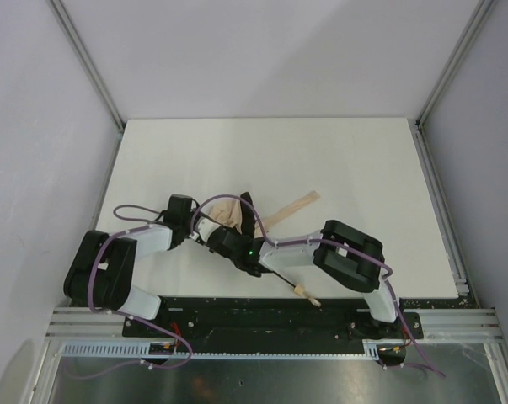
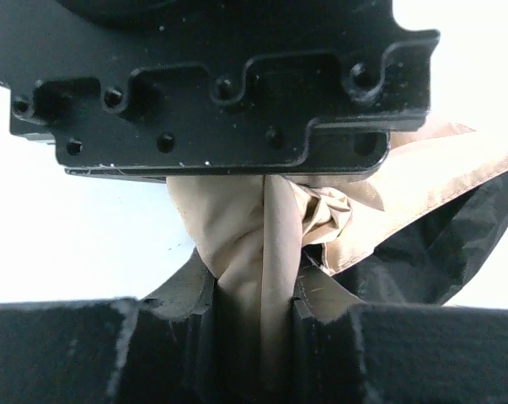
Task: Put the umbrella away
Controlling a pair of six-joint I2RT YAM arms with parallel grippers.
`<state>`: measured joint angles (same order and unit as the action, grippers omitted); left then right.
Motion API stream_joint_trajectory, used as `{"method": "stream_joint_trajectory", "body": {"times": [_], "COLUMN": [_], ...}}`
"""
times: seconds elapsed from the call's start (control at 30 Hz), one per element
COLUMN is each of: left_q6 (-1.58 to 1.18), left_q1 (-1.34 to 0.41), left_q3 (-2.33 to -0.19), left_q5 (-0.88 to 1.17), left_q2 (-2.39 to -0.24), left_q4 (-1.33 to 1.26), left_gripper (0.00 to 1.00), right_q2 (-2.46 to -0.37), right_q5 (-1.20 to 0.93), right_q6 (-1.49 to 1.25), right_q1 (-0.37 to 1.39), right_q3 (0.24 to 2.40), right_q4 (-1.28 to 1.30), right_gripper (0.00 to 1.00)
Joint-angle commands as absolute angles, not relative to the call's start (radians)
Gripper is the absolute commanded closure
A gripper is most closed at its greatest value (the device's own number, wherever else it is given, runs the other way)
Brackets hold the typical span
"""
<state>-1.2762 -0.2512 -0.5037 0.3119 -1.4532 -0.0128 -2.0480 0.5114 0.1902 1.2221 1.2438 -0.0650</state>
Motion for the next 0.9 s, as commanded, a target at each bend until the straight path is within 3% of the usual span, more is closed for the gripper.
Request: {"method": "stream_joint_trajectory", "body": {"times": [0.0, 0.03, 0.17, 0.27, 0.33, 0.63, 0.87], "left_q6": [-1.249, -1.239, -1.168, -1.111, -1.077, -1.045, -1.110], "left_q1": [-0.242, -0.237, -0.202, -0.169, -0.144, -0.094, -0.139], "left_q3": [-0.533, -0.550, -0.616, -0.644, -0.651, -0.619, -0.586], "left_q5": [0.255, 0.251, 0.224, 0.220, 0.226, 0.322, 0.364], "left_q2": [-1.503, -1.508, -1.492, -1.457, -1.431, -1.323, -1.354], "left_q4": [0.151, 0.150, 0.150, 0.149, 0.147, 0.101, 0.047], "left_gripper": [0.96, 0.89, 0.39, 0.15, 0.05, 0.01, 0.00], "right_q2": [-2.112, -2.115, -2.121, -2.128, -2.135, -2.208, -2.278], "right_q5": [0.418, 0.356, 0.087, -0.104, -0.213, -0.647, -0.837], "right_q6": [0.253, 0.250, 0.210, 0.187, 0.169, 0.029, -0.165], "right_q1": [1.110, 1.088, 0.992, 0.937, 0.908, 0.801, 0.748], "right_q3": [1.258, 1.262, 1.285, 1.292, 1.294, 1.327, 1.359], "right_q4": [-0.042, -0.028, 0.049, 0.084, 0.098, 0.105, 0.047], "right_gripper": [0.97, 0.98, 1.00, 1.00, 1.00, 1.00, 1.00]}}
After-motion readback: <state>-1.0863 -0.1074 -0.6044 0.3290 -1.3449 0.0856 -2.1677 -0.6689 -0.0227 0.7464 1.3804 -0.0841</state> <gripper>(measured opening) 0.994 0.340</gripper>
